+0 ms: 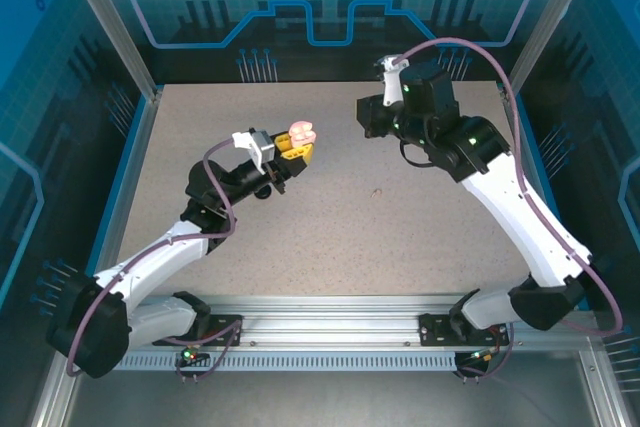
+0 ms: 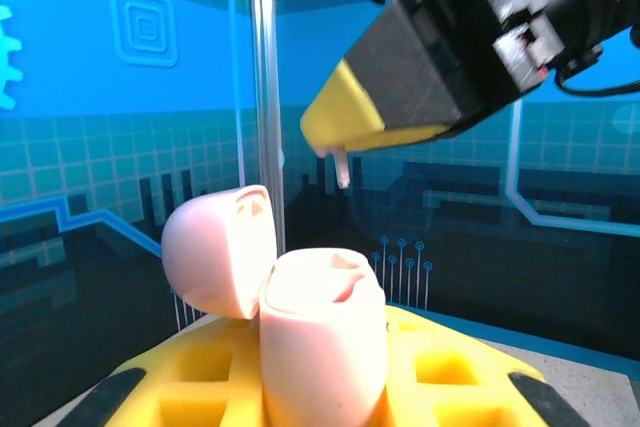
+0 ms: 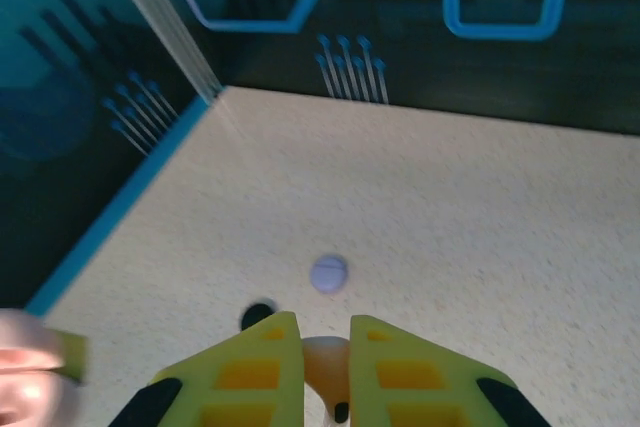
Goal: Insert the wireless bluetooth earbuds into the charging case
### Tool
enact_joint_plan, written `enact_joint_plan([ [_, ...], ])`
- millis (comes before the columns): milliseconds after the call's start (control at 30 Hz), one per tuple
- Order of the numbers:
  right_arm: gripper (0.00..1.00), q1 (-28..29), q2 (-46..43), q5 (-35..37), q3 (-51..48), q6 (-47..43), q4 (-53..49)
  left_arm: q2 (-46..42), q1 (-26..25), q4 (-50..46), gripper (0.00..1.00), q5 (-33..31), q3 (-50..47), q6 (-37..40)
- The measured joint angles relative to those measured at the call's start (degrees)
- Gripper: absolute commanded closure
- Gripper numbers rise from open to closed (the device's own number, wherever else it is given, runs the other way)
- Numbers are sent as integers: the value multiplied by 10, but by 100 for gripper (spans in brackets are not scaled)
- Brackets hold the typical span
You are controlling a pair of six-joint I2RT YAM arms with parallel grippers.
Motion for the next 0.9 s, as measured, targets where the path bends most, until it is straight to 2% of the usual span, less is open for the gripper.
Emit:
enact_joint_plan([
  [500, 86, 152, -34, 26, -47, -76, 114, 20, -14, -1, 100, 2, 10, 23],
  [667, 86, 174, -34, 48, -71, -89, 136, 20, -16, -1, 100, 2, 10, 23],
  [900, 86, 174, -34, 63, -81, -90, 143, 20, -19, -1, 100, 2, 10, 23],
])
